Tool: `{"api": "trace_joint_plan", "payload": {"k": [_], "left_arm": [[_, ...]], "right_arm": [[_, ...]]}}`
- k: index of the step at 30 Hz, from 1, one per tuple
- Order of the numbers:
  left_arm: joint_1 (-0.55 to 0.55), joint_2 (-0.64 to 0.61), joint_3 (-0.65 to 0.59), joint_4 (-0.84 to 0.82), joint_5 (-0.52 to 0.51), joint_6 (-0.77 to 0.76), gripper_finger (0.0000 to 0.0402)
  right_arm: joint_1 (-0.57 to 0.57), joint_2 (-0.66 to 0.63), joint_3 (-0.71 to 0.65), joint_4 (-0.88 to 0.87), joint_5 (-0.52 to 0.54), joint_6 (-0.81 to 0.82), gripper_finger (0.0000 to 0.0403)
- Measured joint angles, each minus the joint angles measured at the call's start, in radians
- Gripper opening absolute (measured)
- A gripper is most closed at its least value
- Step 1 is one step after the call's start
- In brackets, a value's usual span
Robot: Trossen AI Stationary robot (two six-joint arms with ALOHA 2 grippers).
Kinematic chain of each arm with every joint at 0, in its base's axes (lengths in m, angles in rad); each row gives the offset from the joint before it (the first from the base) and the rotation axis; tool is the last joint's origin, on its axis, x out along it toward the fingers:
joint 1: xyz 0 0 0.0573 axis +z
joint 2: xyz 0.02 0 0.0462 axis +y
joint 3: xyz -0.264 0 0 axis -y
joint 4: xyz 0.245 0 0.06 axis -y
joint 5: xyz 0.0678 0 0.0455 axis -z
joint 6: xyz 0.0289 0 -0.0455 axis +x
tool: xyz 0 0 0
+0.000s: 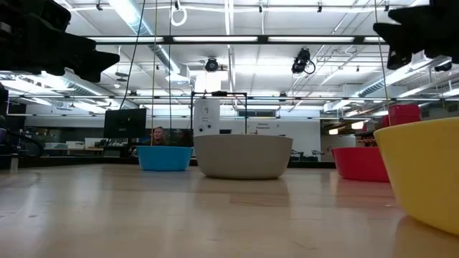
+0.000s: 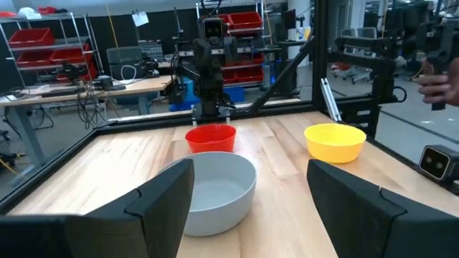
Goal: Nest bowls inside each other
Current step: Stack the red bowl on top of the grey bowl
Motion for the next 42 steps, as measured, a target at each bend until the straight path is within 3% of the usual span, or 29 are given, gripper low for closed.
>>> {"api": "trace_joint_plan", "payload": {"k": [3,11,18,23,26,32,36,39,42], "left_arm": [[0.000,0.000,0.000,0.010,-0.009,-0.036,0.0277],[0.000,0.001,0.000,0.017,-0.060,-0.122,0.0277],[0.000,0.001,0.000,0.017,-0.149,-0.099,0.0277],[0.000,0.001,0.000,0.016,-0.135,-0.090,0.0277],[0.000,0.001,0.000,0.016,-0.134,-0.084,0.0277],[0.000,0.001,0.000,0.007,-0.133,-0.078,0.0277],[0.000,0.001,0.000,-0.008,-0.133,-0.075,0.0277],[0.000,0.001,0.000,-0.020,-0.133,-0.075,0.0277],[0.000,0.001,0.000,-0.021,-0.133,-0.082,0.0277]], "right_arm": [[0.000,-0.001,0.000,0.055,0.000,0.112,0.0163],[0.000,0.000,0.000,0.094,-0.057,0.134,0.0162],[0.000,0.003,0.000,0.068,-0.068,0.376,0.0159],[0.000,0.003,0.000,0.077,-0.101,0.367,0.0156],[-0.001,0.012,0.000,0.035,-0.047,0.370,0.0156],[-0.067,0.129,0.000,-0.242,0.053,0.432,0.0170],[-0.140,0.254,0.000,-0.251,0.055,0.488,0.0205],[-0.200,0.345,0.048,-0.302,0.040,0.518,0.0230],[-0.278,0.445,0.141,-0.477,-0.064,0.581,0.0243]]}}
